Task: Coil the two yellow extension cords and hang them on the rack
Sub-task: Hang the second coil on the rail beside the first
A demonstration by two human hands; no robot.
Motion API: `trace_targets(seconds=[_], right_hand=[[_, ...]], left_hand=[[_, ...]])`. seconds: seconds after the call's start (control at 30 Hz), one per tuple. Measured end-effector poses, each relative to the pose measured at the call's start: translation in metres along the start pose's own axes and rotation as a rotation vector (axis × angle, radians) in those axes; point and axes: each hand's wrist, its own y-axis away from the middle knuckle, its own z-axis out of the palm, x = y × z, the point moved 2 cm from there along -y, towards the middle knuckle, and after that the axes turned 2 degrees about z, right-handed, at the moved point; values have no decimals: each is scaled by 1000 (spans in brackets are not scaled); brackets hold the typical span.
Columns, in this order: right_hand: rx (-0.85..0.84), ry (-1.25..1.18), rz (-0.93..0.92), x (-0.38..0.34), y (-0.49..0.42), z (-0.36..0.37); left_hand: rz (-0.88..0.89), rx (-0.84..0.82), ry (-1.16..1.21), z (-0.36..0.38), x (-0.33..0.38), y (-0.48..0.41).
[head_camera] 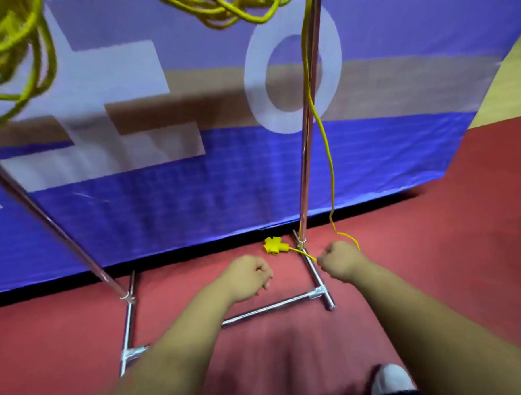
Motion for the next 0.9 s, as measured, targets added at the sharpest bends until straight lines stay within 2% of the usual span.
trace_targets(seconds=[0.1, 0.23, 0.3, 0.37, 0.5, 0.57, 0.63, 0.77, 0.9], right_hand=[[-53, -14, 207, 45, -24, 24], [94, -204, 359, 73, -54, 33], [183, -339, 269, 70, -67, 27], [215, -353, 131, 60, -83, 20], [198, -199, -140, 41, -116, 10], [177, -132, -230, 37, -124, 13], [143, -70, -308, 33, -126, 21], [63, -18, -340, 15, -113, 29], [26, 6, -299, -6, -81, 21]], left_hand=[[-52, -75, 11, 32, -25, -26], [-70, -99, 8, 56, -33, -61], [-68, -94, 11, 63, -28, -80], [-74, -85, 33, 67, -19, -96], [-1, 49, 75, 59, 17, -117], [68, 166, 172, 45, 42, -119], [154, 213, 230, 27, 65, -118], [317, 184, 175, -10, 104, -104], [296, 164, 404, -35, 138, -75]])
